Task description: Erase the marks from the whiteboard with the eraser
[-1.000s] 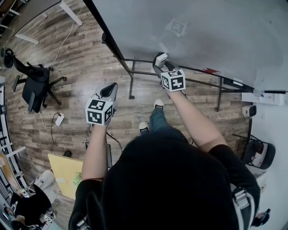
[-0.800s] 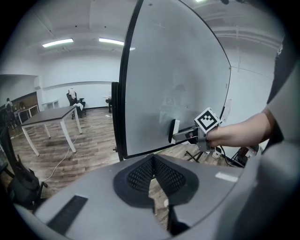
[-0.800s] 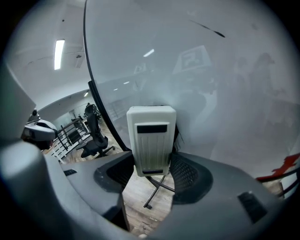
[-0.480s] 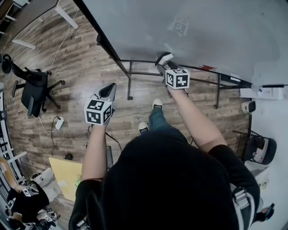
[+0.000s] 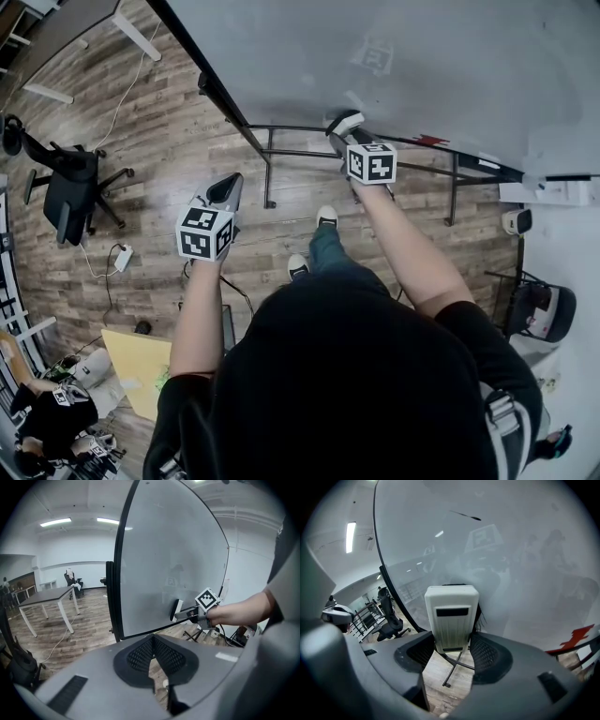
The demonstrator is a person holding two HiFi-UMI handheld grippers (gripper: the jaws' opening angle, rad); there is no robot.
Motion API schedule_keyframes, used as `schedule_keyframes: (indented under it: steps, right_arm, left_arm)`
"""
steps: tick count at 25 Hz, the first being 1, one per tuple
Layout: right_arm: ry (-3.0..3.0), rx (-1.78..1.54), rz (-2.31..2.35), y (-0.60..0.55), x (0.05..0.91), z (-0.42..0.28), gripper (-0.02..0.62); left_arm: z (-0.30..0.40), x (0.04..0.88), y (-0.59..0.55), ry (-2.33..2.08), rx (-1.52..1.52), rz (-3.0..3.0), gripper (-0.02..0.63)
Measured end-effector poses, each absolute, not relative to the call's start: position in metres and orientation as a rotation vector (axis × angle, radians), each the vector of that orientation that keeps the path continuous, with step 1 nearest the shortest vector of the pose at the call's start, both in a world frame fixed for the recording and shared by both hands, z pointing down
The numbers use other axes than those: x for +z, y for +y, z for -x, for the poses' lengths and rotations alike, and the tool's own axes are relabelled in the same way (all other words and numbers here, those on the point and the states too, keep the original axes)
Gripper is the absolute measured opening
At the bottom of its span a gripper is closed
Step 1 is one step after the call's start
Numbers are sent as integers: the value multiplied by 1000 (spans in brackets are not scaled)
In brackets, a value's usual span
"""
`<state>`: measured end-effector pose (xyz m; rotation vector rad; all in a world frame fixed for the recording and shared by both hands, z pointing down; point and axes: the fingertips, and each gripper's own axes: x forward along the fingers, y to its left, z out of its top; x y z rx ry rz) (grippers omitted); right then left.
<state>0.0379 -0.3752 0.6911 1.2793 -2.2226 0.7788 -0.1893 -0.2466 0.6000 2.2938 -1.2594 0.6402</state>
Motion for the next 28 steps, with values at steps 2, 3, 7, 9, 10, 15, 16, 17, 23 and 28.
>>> schedule_keyframes:
  steps: [2,3,7,9,10,15,16,17,23,28]
  right_arm:
    - [-2224,781,-1265,-376,691,-33,236]
    - [-2225,781,-1255,-376,691,-30,236]
    - [-2240,773,-1222,-376,690,-23,236]
    - [-2245,768,-1207,-371,689,-24,236]
    - [-2244,766,-1200,-370,688,-22,236]
    - [-2235,770,-1164,-382,691,6,236]
    - [-2233,773,-1160,-383,691,8,236]
    - [-2231,775,-1156,-383,691,10,236]
    - [-2243,791,-1116,-382,689,28,236]
    - [-2260,788,-1079,-383,683,42,236]
  left_arm:
    - [191,599,-246,-1264,639,-2290,11]
    - [193,600,-245,-1267,639,-2286,11]
    - [195,602,-237,-1289,643,-2268,11]
    - [191,602,-228,-1305,642,-2261,11]
    - [193,602,-225,-1311,641,-2256,11]
    - [218,605,-233,-1323,634,-2232,11]
    - [220,605,-233,-1326,633,-2228,11]
    - [221,605,-232,-1329,633,-2224,11]
    - [227,607,-228,-1341,625,-2209,11]
    - [230,607,-229,-1349,620,-2201,11]
